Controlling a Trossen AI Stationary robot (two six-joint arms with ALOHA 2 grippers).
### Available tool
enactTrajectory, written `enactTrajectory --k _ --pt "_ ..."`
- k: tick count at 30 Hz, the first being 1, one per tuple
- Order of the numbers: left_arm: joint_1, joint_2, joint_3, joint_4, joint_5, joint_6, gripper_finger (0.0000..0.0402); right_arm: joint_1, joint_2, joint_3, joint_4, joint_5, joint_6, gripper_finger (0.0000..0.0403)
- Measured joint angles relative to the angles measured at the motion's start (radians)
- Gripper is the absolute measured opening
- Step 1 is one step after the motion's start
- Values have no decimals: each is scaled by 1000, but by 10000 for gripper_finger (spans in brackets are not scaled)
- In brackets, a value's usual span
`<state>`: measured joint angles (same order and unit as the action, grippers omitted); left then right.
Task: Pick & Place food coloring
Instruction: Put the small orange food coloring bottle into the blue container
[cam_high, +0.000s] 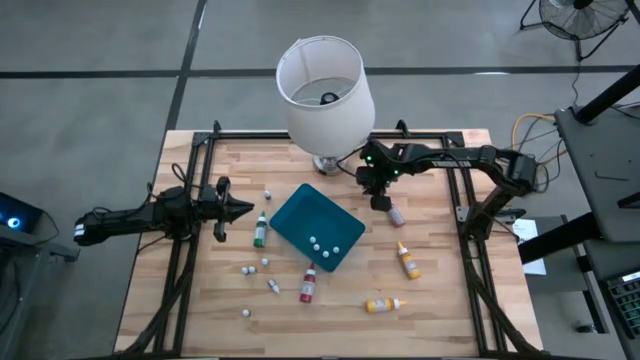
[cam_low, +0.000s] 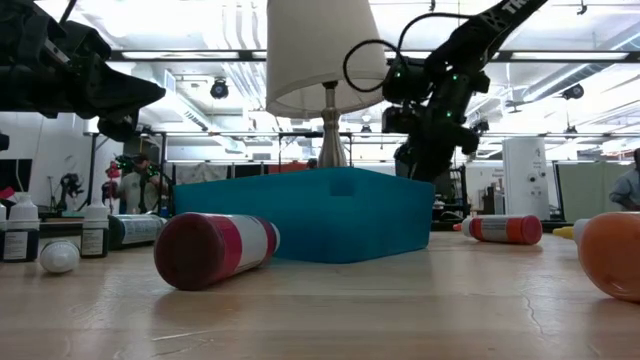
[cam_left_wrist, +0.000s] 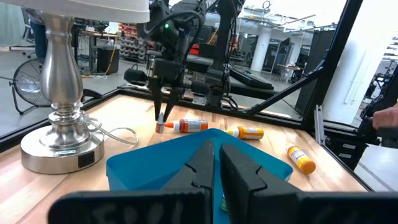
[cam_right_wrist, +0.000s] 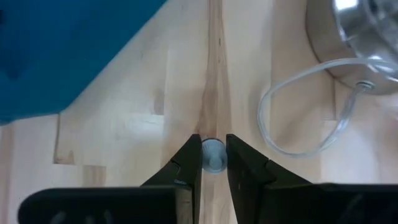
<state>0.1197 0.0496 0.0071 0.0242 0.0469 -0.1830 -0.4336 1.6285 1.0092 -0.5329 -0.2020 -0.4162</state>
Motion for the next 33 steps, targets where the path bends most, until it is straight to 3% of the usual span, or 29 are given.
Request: enactTrajectory --k 15,33 --pt "0 0 0 0 0 0 0 111 -124 0 -32 3 77 45" --pt "0 0 0 0 0 0 0 284 -57 167 -41 22 134 47"
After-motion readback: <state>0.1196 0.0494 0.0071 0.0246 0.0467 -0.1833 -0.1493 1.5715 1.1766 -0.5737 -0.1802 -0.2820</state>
